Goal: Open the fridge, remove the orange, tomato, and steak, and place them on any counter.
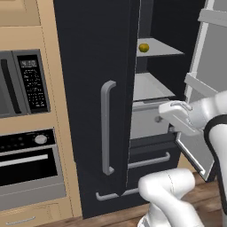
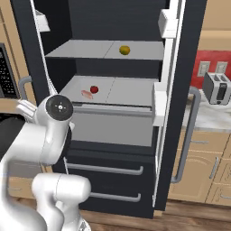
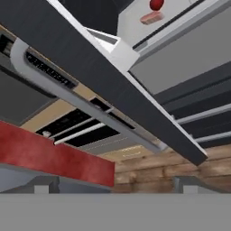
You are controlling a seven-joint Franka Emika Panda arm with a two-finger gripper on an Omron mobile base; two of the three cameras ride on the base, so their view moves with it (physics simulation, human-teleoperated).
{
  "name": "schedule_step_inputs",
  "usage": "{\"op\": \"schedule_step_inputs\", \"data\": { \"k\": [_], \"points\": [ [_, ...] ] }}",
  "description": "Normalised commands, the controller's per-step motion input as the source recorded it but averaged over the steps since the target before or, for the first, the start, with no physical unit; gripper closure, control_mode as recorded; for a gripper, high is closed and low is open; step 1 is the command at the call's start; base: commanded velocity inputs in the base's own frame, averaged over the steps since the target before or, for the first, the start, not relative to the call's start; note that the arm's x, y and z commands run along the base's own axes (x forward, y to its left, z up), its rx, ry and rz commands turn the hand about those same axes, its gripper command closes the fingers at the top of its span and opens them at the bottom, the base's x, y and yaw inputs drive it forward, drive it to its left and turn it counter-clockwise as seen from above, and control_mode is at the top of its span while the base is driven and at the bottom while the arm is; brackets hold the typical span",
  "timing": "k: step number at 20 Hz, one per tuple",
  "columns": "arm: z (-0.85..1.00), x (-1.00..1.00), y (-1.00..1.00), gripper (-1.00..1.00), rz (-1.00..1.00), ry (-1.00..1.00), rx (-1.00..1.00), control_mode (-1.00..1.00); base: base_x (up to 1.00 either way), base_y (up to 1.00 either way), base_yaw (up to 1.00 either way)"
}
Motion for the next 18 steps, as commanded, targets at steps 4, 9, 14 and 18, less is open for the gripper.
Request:
{"op": "schedule_step_inputs", "data": {
  "k": [4,9,14,18],
  "points": [
    [-0.16,0.42,-0.08,-1.0,0.0,0.0,0.0,-1.0,0.0,0.0,0.0],
    [-0.13,0.59,-0.14,-1.0,0.0,0.0,0.0,-1.0,0.0,0.0,0.0],
    [-0.2,0.65,-0.23,-1.0,0.04,0.0,0.06,-1.0,0.0,0.0,0.0],
    [-0.23,0.85,-0.11,-1.0,0.12,0.0,0.08,-1.0,0.0,0.0,0.0]
  ]
}}
